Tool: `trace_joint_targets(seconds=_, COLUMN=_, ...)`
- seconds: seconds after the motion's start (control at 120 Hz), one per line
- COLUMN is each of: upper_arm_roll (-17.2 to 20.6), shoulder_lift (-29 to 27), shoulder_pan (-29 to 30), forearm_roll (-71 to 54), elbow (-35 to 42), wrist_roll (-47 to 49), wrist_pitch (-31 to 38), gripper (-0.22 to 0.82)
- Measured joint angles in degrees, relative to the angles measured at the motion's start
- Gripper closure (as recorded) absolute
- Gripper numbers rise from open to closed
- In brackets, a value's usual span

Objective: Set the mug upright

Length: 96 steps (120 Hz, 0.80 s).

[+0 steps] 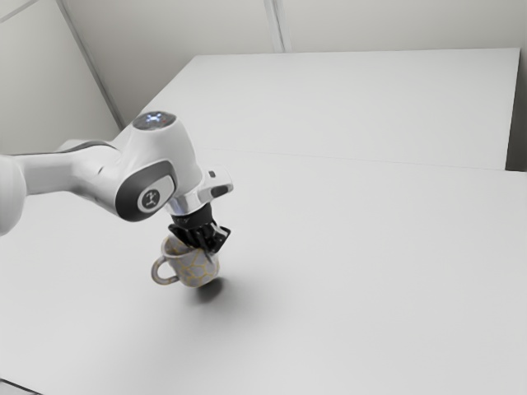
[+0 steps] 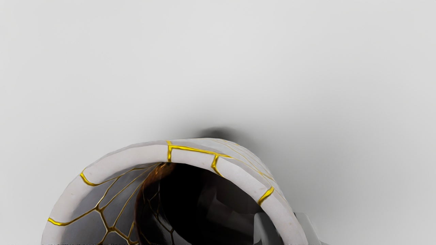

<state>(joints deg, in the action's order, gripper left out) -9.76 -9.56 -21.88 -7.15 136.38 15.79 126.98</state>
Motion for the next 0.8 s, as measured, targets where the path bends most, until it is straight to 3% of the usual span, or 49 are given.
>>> trace_joint_targets(seconds=0.4, upper_arm_roll=-0.16, shoulder_lift=3.29, shoulder_pan=0.01, forearm_roll=-4.11, elbow=1.06, wrist_roll=12.5, wrist_pitch=2.27, gripper=0.74)
trace_joint_targets(seconds=0.8, upper_arm_roll=-0.48, shoulder_lift=8.31, shoulder_pan=0.37, forearm_roll=-4.56, elbow=0.43, wrist_roll=17.49, wrist_pitch=7.54, gripper=0.74)
